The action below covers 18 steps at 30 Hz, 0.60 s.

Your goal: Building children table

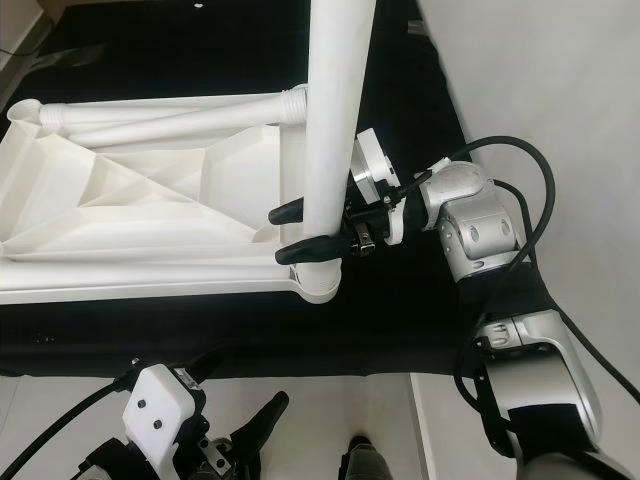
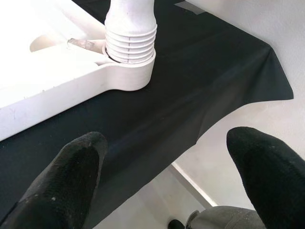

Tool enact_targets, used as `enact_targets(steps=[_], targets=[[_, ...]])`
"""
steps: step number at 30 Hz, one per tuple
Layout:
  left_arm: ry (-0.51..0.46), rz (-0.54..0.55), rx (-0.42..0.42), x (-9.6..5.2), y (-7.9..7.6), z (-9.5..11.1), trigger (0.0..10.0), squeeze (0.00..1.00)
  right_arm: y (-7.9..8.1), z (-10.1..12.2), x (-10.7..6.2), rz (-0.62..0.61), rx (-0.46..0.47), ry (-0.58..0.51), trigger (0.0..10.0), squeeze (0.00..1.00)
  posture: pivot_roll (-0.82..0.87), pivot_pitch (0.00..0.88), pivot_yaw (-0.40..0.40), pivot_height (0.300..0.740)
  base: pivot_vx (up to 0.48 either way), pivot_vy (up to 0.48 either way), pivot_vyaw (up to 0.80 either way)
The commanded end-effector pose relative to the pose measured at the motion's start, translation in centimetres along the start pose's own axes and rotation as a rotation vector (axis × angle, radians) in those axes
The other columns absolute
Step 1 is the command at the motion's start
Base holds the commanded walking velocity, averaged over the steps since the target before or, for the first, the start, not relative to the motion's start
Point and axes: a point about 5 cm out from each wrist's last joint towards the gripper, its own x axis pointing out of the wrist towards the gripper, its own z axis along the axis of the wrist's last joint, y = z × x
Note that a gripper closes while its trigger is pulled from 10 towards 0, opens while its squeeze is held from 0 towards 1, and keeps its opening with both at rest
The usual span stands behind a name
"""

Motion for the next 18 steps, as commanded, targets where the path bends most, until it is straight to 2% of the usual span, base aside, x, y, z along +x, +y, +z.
enact_targets(steps=[1,5,7,9,12,16,18], targets=[[0.023,-0.012,-0.005,-0.3,-0.3,-0.3,10.0,0.00,1.2,-3.0,1.4,0.077,0.139,0.044,10.0,0.00,0.09,0.298,0.042,0.740,0.000,0.000,0.00],[0.022,-0.013,-0.006,-0.3,-0.3,-0.3,10.0,0.00,0.9,-3.3,1.9,0.037,0.137,0.040,10.0,0.00,0.09,0.300,0.040,0.740,0.000,0.000,0.00],[0.021,-0.011,-0.006,-0.3,-0.3,-0.2,10.0,0.00,0.4,-3.8,2.5,-0.057,0.142,0.046,10.0,0.00,0.09,0.305,0.041,0.740,0.000,0.000,0.00],[0.021,-0.010,-0.007,-0.3,-0.2,-0.2,10.0,0.00,0.2,-3.9,2.6,-0.091,0.149,0.047,10.0,0.00,0.09,0.305,0.041,0.740,0.000,0.000,0.00],[0.021,-0.010,-0.007,-0.3,-0.2,-0.2,10.0,0.00,0.1,-4.0,2.7,-0.113,0.154,0.048,10.0,0.00,0.09,0.305,0.041,0.740,0.000,0.000,0.00],[0.020,-0.012,-0.006,-0.3,-0.1,-0.2,10.0,0.00,0.5,-4.3,2.4,-0.261,0.163,0.070,10.0,0.00,0.08,0.309,0.043,0.740,0.000,0.000,0.00],[0.020,-0.012,-0.006,-0.3,-0.1,-0.2,10.0,0.00,0.5,-4.3,2.4,-0.261,0.163,0.070,10.0,0.00,0.08,0.309,0.043,0.740,0.000,0.000,0.00]])
